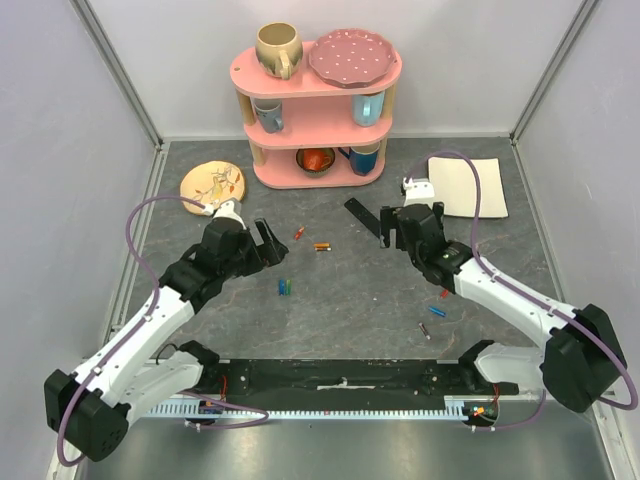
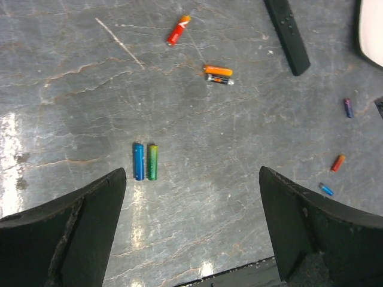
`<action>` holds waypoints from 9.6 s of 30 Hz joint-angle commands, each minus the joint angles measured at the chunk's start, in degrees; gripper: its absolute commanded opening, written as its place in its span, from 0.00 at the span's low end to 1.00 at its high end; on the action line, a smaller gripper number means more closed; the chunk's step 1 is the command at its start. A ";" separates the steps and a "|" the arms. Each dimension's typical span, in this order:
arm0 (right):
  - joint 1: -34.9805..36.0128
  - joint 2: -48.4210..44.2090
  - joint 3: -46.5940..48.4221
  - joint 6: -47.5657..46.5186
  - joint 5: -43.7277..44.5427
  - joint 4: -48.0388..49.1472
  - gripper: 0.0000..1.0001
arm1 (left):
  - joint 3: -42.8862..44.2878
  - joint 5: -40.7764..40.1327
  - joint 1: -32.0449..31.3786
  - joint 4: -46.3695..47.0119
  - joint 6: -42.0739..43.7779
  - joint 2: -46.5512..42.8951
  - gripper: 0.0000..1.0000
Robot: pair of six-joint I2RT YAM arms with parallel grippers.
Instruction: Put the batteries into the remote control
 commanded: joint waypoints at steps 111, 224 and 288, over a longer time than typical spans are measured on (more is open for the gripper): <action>25.29 26.14 8.79 50.69 2.95 -17.48 0.26 | -16.19 7.91 -0.16 11.52 -0.59 -19.94 0.84; 25.11 -24.95 -0.97 15.89 4.40 -15.29 0.97 | 6.53 -4.15 -21.01 26.17 0.55 26.49 0.02; 17.91 -3.05 -12.12 30.39 -55.05 50.90 0.76 | -27.70 32.52 -0.34 101.17 -22.65 -1.22 0.02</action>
